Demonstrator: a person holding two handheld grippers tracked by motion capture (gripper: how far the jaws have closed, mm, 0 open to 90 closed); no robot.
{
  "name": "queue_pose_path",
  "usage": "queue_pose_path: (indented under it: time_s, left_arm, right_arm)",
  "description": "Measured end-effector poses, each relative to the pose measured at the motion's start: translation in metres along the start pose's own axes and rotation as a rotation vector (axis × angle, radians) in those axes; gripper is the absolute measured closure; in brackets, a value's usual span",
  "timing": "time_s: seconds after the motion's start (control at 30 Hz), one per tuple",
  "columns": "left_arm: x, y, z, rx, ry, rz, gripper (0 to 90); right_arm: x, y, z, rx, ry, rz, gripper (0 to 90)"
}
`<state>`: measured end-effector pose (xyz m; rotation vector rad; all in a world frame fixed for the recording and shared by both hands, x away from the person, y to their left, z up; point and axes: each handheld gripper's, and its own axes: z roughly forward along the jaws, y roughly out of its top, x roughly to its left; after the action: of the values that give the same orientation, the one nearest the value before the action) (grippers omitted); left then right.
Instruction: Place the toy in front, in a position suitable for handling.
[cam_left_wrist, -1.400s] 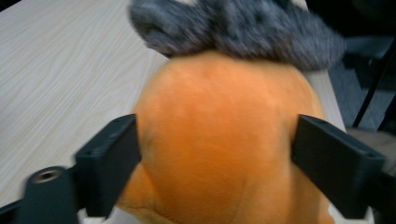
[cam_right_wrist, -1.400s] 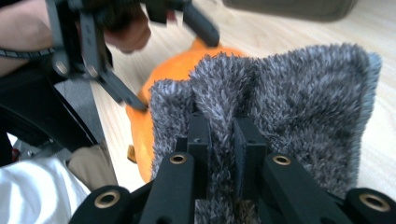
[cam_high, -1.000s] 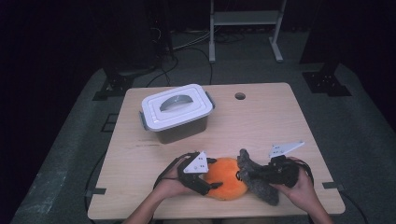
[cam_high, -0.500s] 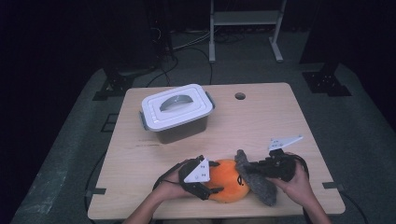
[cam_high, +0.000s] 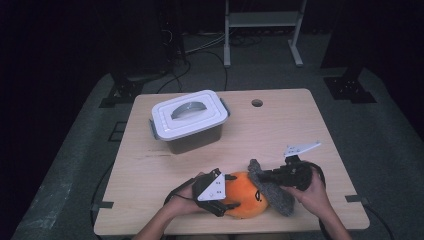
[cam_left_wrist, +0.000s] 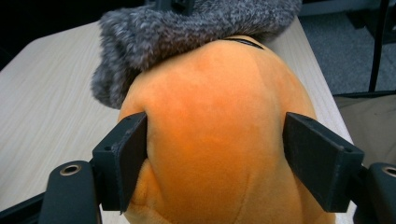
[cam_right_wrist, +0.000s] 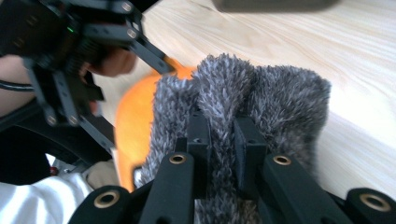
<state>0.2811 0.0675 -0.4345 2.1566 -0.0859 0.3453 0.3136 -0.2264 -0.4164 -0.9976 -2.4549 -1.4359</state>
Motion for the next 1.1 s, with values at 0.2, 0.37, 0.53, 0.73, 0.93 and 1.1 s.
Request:
queue_pose_path:
  time_s: [0.2,0.37,0.53,0.73,0.93,1.1]
  left_arm:
    - [0.015,-0.012,-0.003,0.004,-0.019,-0.154,23.9]
    - [0.027,-0.02,-0.003,0.002,-0.034,-0.29,23.9]
    - [0.036,-0.022,0.003,-0.01,-0.012,-0.378,23.7]
    - [0.042,-0.019,-0.005,-0.093,-0.063,-0.399,16.7]
    - [0.037,-0.014,-0.006,-0.061,-0.053,-0.317,24.1]
    - [0.04,-0.015,-0.001,-0.082,0.003,-0.36,31.8]
  right_arm:
    - [-0.011,-0.019,-0.01,0.03,-0.023,0.059,78.5]
    - [0.005,-0.02,-0.015,0.025,-0.036,-0.027,78.4]
    - [0.028,-0.009,-0.009,0.011,0.007,-0.119,77.9]
    - [0.02,-0.012,-0.005,0.034,-0.051,-0.12,78.0]
    - [0.005,-0.018,-0.015,0.035,-0.103,-0.08,78.0]
    - [0.015,-0.013,-0.018,0.031,-0.146,-0.126,79.2]
